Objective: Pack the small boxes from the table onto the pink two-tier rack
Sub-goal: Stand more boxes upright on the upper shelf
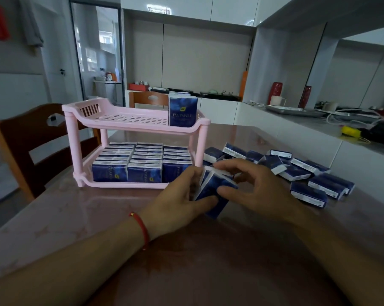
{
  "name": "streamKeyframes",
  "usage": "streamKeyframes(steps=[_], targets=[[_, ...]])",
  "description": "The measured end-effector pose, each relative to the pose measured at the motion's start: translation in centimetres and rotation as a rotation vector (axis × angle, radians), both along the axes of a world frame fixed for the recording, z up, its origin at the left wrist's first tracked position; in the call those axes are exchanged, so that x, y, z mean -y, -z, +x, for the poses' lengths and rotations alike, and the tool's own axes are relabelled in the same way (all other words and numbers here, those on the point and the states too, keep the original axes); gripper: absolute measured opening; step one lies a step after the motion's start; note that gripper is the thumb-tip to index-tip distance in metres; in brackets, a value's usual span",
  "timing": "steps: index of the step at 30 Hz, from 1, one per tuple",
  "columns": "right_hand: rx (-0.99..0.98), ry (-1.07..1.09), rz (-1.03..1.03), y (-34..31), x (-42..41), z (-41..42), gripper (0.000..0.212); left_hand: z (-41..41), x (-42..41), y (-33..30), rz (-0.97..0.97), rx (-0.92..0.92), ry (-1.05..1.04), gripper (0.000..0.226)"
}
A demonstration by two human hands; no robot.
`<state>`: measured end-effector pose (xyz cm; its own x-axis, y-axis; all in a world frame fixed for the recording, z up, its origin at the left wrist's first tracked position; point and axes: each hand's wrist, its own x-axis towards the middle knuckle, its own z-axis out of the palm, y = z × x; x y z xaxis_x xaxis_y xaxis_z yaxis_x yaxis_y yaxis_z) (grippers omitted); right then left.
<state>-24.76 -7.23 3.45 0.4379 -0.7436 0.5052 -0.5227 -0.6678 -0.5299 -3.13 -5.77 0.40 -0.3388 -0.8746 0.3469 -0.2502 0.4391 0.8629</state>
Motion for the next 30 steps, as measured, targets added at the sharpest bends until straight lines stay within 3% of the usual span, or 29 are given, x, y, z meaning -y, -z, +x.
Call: streamKeyframes(steps=[10,15,18,23,30], targets=[[0.130,-0.033,0.088,0.5,-0.5,1.7,0.051,1.7,-0.5,-2.5,-0.108,0.195,-0.042,0.061],[0.295,-0.059,0.031,-0.3,-2.0,3.2,0.015,4.0,-2.1,-7.7,-0.104,0.240,-0.021,0.046],[0.361,-0.079,0.067,0.2,-1.4,3.5,0.026,6.3,-3.1,-11.8,-0.140,0.188,-0.022,0.045],[0.405,-0.087,0.169,1.9,0.6,3.9,0.029,11.0,-0.7,-17.2,-0.205,0.048,-0.242,0.037],[0.355,-0.031,0.216,2.9,2.1,4.3,0.025,11.4,8.3,-18.6,-0.073,0.201,-0.436,0.040]])
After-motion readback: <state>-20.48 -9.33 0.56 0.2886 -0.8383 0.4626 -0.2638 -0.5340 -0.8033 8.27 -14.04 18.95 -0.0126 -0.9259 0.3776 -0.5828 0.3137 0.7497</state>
